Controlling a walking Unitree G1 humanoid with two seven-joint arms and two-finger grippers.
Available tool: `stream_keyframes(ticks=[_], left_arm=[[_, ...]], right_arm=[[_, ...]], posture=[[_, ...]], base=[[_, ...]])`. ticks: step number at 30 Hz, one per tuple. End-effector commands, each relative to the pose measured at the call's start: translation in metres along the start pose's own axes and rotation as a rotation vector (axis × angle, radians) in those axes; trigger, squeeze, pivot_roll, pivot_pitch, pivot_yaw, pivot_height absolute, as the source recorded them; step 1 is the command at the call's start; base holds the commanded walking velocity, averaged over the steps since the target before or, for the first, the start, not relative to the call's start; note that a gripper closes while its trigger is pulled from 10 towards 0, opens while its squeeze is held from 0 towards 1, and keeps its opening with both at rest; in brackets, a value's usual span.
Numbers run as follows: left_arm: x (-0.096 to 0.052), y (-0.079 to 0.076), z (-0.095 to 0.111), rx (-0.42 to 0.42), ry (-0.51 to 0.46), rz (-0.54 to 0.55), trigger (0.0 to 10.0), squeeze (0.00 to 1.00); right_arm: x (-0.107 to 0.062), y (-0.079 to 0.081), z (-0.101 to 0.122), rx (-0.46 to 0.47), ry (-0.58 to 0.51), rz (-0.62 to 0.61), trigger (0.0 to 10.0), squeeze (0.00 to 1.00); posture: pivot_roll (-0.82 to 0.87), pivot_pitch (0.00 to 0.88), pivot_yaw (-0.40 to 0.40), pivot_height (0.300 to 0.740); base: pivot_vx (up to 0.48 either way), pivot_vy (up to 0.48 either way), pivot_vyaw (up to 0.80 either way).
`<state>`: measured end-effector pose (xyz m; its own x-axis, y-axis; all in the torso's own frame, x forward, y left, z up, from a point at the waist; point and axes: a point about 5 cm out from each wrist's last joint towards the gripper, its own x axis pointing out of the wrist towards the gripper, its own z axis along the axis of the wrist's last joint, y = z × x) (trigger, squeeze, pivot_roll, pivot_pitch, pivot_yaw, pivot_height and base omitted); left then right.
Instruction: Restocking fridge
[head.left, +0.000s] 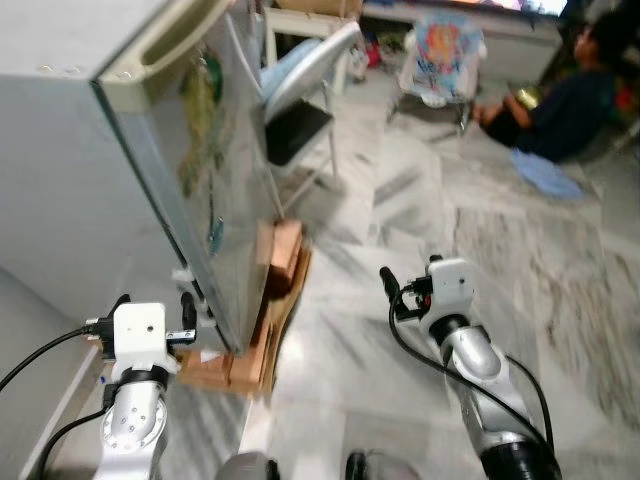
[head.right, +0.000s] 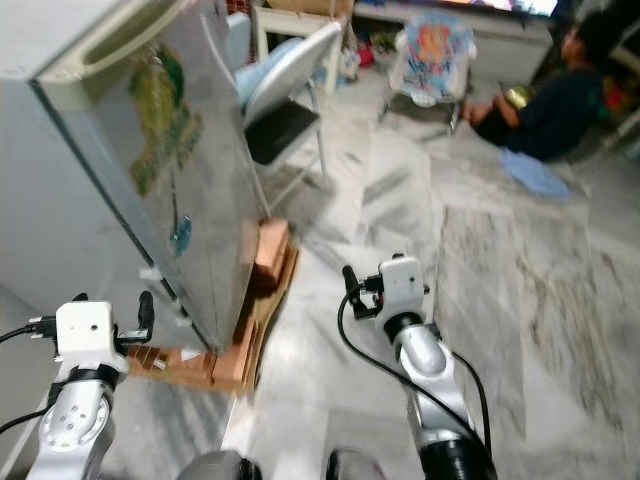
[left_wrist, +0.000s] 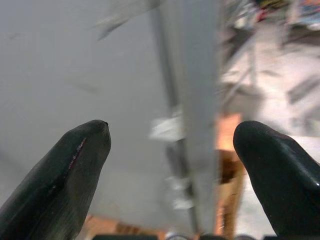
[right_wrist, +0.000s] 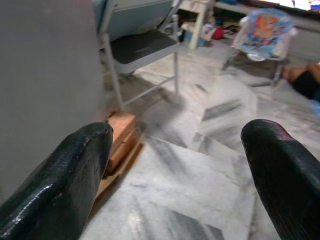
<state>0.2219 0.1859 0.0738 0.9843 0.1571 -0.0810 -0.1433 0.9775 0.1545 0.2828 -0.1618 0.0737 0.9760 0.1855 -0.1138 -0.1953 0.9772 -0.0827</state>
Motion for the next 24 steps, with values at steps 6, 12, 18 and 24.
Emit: stream_keyframes(ticks=[6, 12, 18, 24], left_arm=[[0.003, 0.000, 0.001, 0.009, -0.010, -0.003, 10.0, 0.00], [0.012, -0.007, 0.002, -0.039, 0.005, -0.010, 10.0, 0.00], [0.040, -0.006, 0.007, -0.091, 0.008, 0.012, 10.0, 0.00], [0.074, -0.006, 0.016, -0.102, -0.001, 0.006, 10.0, 0.00]], right_arm=[[0.001, -0.006, 0.003, -0.005, -0.002, -0.014, 10.0, 0.00], [0.001, -0.004, 0.003, -0.006, -0.001, -0.011, 10.0, 0.00], [-0.004, -0.004, 0.003, 0.018, 0.012, -0.006, 10.0, 0.00], [-0.014, -0.007, -0.003, 0.006, 0.045, 0.008, 10.0, 0.00]], posture=[[0.00, 0.126, -0.020, 0.740], [-0.01, 0.123, -0.025, 0.740], [-0.03, 0.130, -0.027, 0.740], [-0.06, 0.138, -0.027, 0.740]], base=[[0.000, 0.000, 0.00], [0.000, 0.000, 0.00], [0.000, 0.000, 0.00], [0.000, 0.000, 0.00]])
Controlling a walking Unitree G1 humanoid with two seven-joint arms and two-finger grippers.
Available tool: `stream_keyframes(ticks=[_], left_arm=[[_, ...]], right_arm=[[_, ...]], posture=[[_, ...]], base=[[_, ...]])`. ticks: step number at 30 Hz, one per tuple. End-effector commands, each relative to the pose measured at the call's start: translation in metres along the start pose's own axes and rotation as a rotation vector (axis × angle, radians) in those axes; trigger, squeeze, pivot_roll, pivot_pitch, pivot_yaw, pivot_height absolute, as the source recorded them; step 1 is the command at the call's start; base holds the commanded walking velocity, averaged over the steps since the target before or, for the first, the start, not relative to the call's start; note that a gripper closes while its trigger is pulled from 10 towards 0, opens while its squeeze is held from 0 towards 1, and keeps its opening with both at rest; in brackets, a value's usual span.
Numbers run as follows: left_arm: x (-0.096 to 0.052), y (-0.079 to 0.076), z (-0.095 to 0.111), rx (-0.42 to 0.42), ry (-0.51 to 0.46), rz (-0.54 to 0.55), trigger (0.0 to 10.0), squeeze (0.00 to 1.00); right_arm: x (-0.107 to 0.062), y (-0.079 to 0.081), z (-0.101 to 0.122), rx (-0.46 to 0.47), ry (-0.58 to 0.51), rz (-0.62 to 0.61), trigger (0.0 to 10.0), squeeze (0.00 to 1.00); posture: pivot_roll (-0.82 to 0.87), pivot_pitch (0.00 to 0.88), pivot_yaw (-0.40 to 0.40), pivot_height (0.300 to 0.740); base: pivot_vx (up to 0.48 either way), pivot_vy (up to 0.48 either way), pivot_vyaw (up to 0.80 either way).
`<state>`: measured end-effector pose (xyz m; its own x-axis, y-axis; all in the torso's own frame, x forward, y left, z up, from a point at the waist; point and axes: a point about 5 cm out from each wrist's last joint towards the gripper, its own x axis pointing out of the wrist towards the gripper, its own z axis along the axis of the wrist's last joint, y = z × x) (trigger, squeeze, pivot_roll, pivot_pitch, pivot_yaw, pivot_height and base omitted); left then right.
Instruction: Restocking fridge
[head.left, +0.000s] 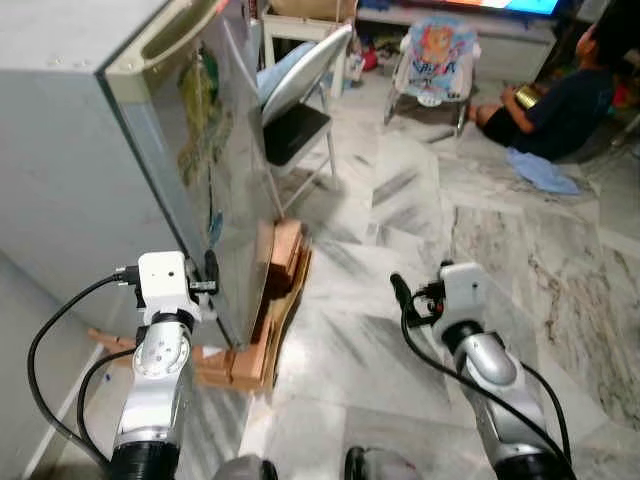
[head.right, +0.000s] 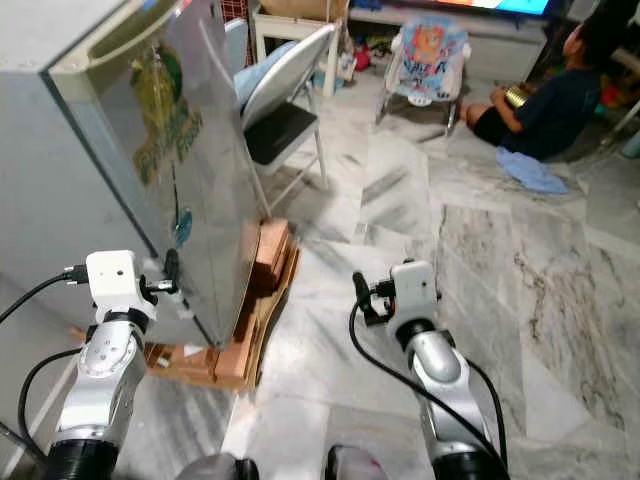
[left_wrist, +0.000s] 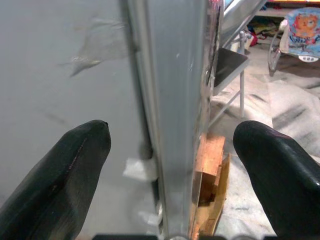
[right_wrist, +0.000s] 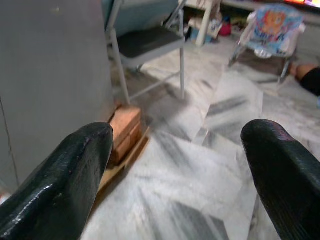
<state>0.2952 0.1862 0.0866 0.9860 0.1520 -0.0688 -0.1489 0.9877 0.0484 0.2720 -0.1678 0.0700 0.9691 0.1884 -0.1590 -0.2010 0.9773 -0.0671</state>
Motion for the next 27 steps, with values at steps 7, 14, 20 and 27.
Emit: stream_keyframes(ticks=[7, 14, 20, 27], left_arm=[[0.016, -0.008, -0.001, -0.009, 0.006, -0.015, 10.0, 0.00], [0.018, -0.021, -0.003, -0.019, 0.008, -0.081, 10.0, 0.00], [0.023, -0.030, -0.001, -0.004, -0.005, -0.098, 10.0, 0.00], [0.034, -0.032, 0.005, 0.045, -0.012, -0.097, 10.0, 0.00]], right_arm=[[-0.007, -0.008, 0.002, -0.021, 0.010, -0.011, 10.0, 0.00], [-0.010, -0.009, -0.003, -0.033, 0.045, 0.005, 10.0, 0.00], [-0.016, -0.017, -0.018, -0.072, 0.105, -0.021, 10.0, 0.00], [-0.018, -0.017, -0.023, -0.069, 0.138, -0.002, 10.0, 0.00]], posture=[[-0.08, 0.144, -0.027, 0.740], [-0.07, 0.150, -0.030, 0.740], [-0.07, 0.152, -0.032, 0.740], [-0.08, 0.151, -0.025, 0.740]], base=[[0.000, 0.000, 0.00], [0.000, 0.000, 0.00], [0.000, 0.000, 0.00], [0.000, 0.000, 0.00]])
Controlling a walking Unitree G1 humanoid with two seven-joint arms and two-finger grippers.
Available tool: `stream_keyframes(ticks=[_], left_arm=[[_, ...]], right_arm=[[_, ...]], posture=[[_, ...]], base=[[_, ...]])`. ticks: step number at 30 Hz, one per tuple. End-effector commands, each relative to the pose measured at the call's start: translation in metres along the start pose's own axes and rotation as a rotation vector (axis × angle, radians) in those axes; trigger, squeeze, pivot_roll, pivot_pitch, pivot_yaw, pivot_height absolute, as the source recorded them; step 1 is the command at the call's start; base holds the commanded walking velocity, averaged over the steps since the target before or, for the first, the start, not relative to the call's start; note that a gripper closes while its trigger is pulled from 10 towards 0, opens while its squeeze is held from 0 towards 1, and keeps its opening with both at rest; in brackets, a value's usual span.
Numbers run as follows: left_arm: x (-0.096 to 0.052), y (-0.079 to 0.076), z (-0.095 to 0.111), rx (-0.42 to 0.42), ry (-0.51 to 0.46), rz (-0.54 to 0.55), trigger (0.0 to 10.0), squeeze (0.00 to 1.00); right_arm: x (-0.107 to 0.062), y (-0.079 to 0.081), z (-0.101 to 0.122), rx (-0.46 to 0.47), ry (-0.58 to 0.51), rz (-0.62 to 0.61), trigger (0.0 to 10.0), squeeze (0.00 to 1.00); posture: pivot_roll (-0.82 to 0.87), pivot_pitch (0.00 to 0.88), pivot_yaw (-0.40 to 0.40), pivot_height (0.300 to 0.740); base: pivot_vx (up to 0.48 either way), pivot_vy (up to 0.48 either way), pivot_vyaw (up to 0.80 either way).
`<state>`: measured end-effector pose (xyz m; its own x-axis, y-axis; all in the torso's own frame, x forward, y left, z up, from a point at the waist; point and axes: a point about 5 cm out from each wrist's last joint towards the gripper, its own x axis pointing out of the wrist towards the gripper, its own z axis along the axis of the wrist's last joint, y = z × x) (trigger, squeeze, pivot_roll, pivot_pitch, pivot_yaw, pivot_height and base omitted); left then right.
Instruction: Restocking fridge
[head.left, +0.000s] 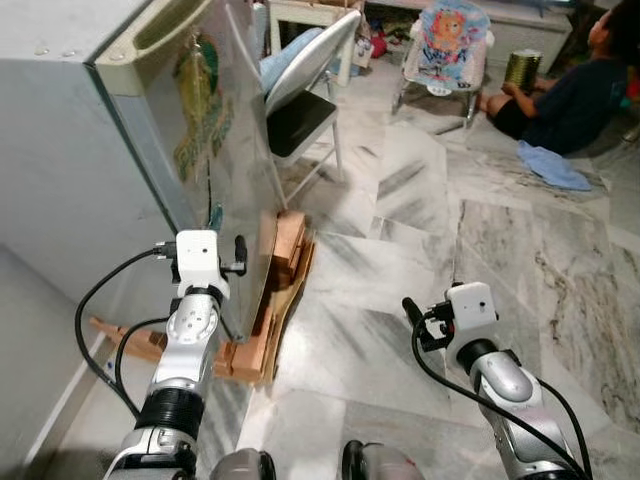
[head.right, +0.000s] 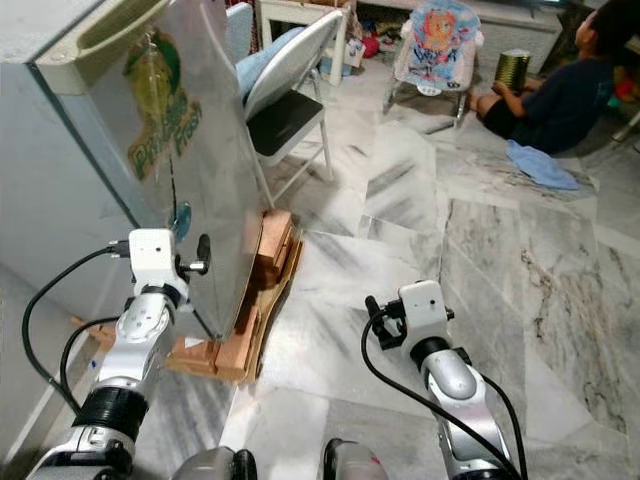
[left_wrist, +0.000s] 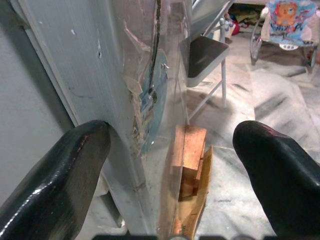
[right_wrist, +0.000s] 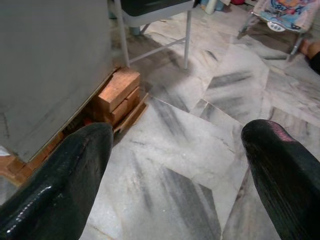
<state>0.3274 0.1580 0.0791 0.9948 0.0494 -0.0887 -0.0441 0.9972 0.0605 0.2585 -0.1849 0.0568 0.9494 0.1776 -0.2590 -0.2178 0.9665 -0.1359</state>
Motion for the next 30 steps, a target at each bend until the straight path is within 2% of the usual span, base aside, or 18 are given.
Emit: stream_keyframes(ticks=[1, 6, 11, 14, 30], left_arm=[[0.007, 0.003, 0.009, 0.027, -0.022, 0.012, 10.0, 0.00], [0.003, 0.011, -0.001, 0.051, 0.018, 0.033, 10.0, 0.00], [-0.010, 0.015, -0.019, 0.081, 0.063, 0.059, 10.0, 0.00], [-0.012, 0.018, -0.022, 0.059, 0.065, 0.093, 10.0, 0.00], [0.014, 0.007, 0.009, 0.044, -0.014, 0.044, 10.0, 0.00]], right_arm=[[-0.004, -0.004, -0.008, 0.002, 0.037, -0.004, 10.0, 0.00], [-0.005, -0.003, -0.009, 0.006, 0.043, -0.004, 10.0, 0.00], [-0.004, -0.002, -0.010, 0.006, 0.047, 0.003, 10.0, 0.00], [-0.004, -0.002, -0.010, 0.006, 0.049, 0.008, 10.0, 0.00], [-0.001, -0.002, -0.008, -0.017, 0.042, 0.021, 10.0, 0.00]], posture=[[-0.08, 0.151, -0.025, 0.740], [-0.08, 0.153, -0.018, 0.740], [-0.08, 0.154, -0.016, 0.740], [-0.07, 0.156, -0.022, 0.740], [-0.09, 0.146, -0.021, 0.740]], base=[[0.000, 0.000, 0.00], [0.000, 0.000, 0.00], [0.000, 0.000, 0.00], [0.000, 0.000, 0.00], [0.000, 0.000, 0.00]])
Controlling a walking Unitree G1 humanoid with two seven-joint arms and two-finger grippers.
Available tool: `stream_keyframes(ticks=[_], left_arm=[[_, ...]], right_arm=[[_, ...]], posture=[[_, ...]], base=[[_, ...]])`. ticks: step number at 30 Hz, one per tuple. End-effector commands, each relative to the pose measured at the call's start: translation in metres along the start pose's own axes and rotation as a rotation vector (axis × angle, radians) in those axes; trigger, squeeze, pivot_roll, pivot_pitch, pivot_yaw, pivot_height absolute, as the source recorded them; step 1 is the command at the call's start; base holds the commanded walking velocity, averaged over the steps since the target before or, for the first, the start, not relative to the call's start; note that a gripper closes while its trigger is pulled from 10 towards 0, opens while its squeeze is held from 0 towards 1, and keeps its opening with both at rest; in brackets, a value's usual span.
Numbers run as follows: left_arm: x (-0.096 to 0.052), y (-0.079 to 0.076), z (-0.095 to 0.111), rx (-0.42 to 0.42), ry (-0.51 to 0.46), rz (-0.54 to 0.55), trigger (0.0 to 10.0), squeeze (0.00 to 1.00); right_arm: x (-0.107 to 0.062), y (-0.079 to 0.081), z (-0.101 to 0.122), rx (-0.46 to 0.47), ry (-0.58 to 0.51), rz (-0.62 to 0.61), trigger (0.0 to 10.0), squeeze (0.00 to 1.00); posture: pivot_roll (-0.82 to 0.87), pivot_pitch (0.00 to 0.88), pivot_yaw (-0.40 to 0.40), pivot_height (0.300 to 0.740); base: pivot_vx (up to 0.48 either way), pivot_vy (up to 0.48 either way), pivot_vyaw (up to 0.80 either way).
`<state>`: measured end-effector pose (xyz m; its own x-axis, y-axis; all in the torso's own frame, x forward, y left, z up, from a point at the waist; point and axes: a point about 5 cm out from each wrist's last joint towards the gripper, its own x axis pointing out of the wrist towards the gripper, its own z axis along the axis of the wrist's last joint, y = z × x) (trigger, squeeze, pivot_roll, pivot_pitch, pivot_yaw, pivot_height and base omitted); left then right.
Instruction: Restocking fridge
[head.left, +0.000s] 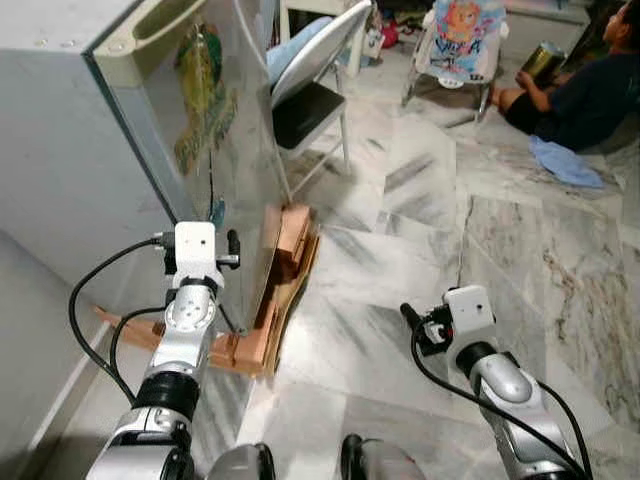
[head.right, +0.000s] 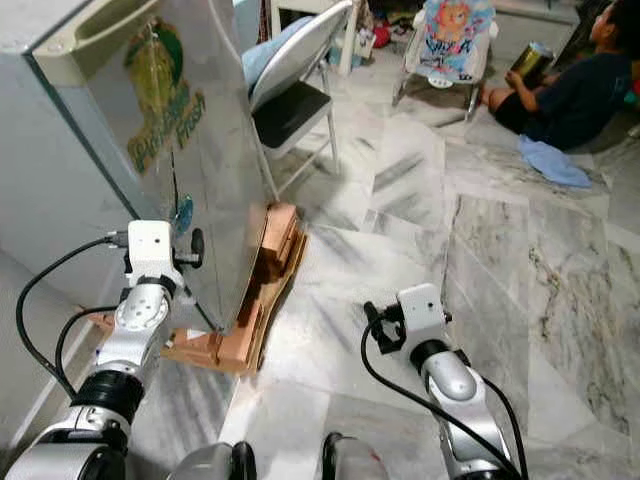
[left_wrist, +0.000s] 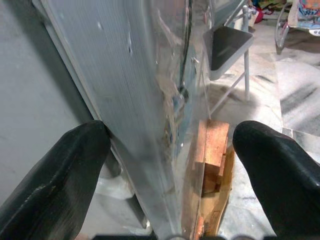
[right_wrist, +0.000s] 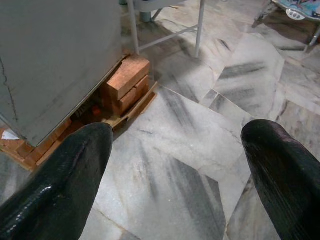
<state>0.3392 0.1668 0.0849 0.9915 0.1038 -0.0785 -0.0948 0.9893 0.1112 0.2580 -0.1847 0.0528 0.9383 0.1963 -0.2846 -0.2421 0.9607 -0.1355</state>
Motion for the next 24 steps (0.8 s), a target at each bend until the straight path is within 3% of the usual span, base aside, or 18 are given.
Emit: stream_keyframes(ticks=[1, 8, 11, 12, 13, 14, 16, 18, 19, 20, 22, 24], left_arm=[[0.003, -0.003, 0.004, -0.006, -0.011, -0.016, 10.0, 0.00], [0.011, -0.010, 0.014, 0.009, -0.032, -0.037, 10.0, 0.00], [0.018, -0.017, 0.031, -0.023, -0.066, -0.071, 10.0, 0.00], [0.020, -0.027, 0.042, -0.033, -0.099, -0.110, 10.0, 0.00], [0.019, -0.051, 0.062, -0.046, -0.159, -0.200, 10.0, 0.00], [0.017, -0.060, 0.068, -0.053, -0.178, -0.233, 10.0, 0.00], [-0.008, -0.127, 0.107, 0.000, -0.338, -0.539, 10.0, 0.00], [-0.015, -0.141, 0.114, 0.002, -0.363, -0.601, 10.0, 0.00], [-0.026, -0.158, 0.122, -0.021, -0.385, -0.671, 10.0, 0.00], [-0.048, -0.188, 0.133, -0.046, -0.426, -0.805, 10.0, 0.00], [-0.064, -0.207, 0.137, -0.064, -0.443, -0.890, 10.0, 0.00], [-0.060, -0.210, 0.124, -0.064, -0.392, -0.872, 10.0, 0.00]], right_arm=[[-0.001, -0.003, -0.004, -0.011, 0.019, -0.004, 10.0, 0.00], [-0.001, -0.003, -0.006, -0.016, 0.034, 0.004, 10.0, 0.00], [-0.001, -0.002, -0.010, -0.019, 0.068, 0.022, 10.0, 0.00], [-0.002, -0.001, -0.015, -0.029, 0.098, 0.039, 10.0, 0.00], [-0.005, 0.001, -0.023, -0.034, 0.144, 0.065, 10.0, 0.00], [-0.005, 0.001, -0.025, -0.036, 0.160, 0.073, 10.0, 0.00], [-0.009, 0.006, -0.034, -0.035, 0.212, 0.129, 10.0, 0.00], [-0.009, 0.006, -0.035, -0.032, 0.216, 0.133, 10.0, 0.00], [-0.009, 0.006, -0.035, -0.025, 0.218, 0.137, 10.0, 0.00], [-0.008, 0.007, -0.036, -0.017, 0.229, 0.155, 10.0, 0.00], [-0.008, 0.009, -0.037, -0.018, 0.238, 0.173, 10.0, 0.00], [-0.007, 0.010, -0.036, -0.021, 0.238, 0.176, 10.0, 0.00]], posture=[[-0.09, 0.145, -0.021, 0.740], [-0.09, 0.139, -0.021, 0.740], [-0.09, 0.138, -0.021, 0.740], [-0.09, 0.137, -0.020, 0.740], [-0.08, 0.135, -0.020, 0.740], [-0.08, 0.135, -0.020, 0.740], [-0.07, 0.132, -0.022, 0.740], [-0.07, 0.132, -0.022, 0.740], [-0.07, 0.132, -0.022, 0.740], [-0.08, 0.126, -0.021, 0.740], [-0.09, 0.123, -0.017, 0.740], [-0.09, 0.121, -0.014, 0.740]], base=[[0.000, 0.000, 0.00], [0.000, 0.000, 0.00], [0.000, 0.000, 0.00], [0.000, 0.000, 0.00], [0.000, 0.000, 0.00], [0.000, 0.000, 0.00], [0.000, 0.000, 0.00], [0.000, 0.000, 0.00], [0.000, 0.000, 0.00], [0.000, 0.000, 0.00], [0.000, 0.000, 0.00], [0.000, 0.000, 0.00]])
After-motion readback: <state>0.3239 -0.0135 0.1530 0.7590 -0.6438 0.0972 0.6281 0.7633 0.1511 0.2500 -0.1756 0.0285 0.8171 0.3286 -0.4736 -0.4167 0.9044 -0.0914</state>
